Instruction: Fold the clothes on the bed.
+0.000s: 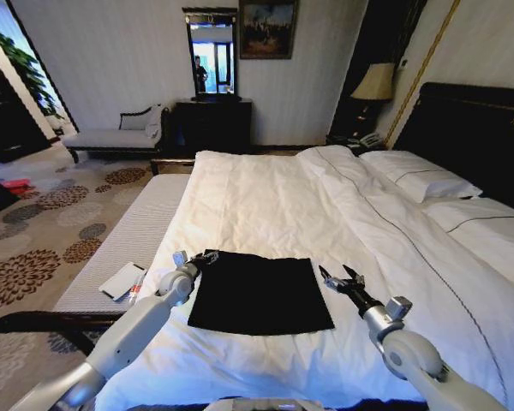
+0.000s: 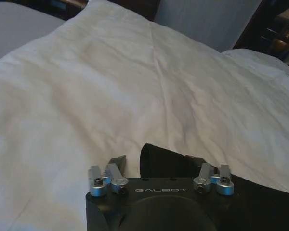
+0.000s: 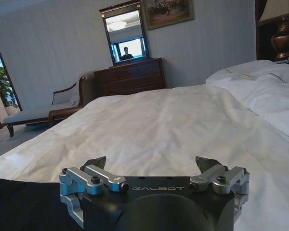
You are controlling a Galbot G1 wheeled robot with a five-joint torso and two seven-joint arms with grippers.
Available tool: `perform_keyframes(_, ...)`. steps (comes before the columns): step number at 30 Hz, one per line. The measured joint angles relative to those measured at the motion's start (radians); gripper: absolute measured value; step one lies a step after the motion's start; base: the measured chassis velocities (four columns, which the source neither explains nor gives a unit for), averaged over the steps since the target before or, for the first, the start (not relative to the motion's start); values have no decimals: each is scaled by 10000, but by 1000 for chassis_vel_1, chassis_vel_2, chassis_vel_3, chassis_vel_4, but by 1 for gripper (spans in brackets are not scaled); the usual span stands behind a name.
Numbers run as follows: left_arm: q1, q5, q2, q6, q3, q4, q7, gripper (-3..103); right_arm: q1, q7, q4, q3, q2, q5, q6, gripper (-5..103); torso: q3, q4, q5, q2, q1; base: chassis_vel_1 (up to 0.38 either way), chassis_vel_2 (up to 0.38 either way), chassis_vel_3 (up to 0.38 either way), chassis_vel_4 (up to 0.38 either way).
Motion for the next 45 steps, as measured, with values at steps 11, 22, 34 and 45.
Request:
perform_keyframes(11,71,-96,-45,50,51,9,-49,31,-92,51,59,53,-66,0,-32,100,0,-1,0,0,0,0,0,0,0)
perform_keyframes(22,97,-10,-41,-42,45,-72,-97,0,-34,69,54,-21,-79,-18,-66,100,0,-3,0,1,0,0,0,0,0)
perform_keyframes(34,158,265,-44,-152,124,-338,-217,0,2803,418,-797,-1487,-1651,2772,-2065,100,1,-2,0,0,0,0,0,0,0)
perform_keyframes(45,274,588,95,-277,227,-684,-369,0,7588,-554,-4146,-5749,-1657,3906,-2746,100,2,-3,4,0,1,0,0,0,0)
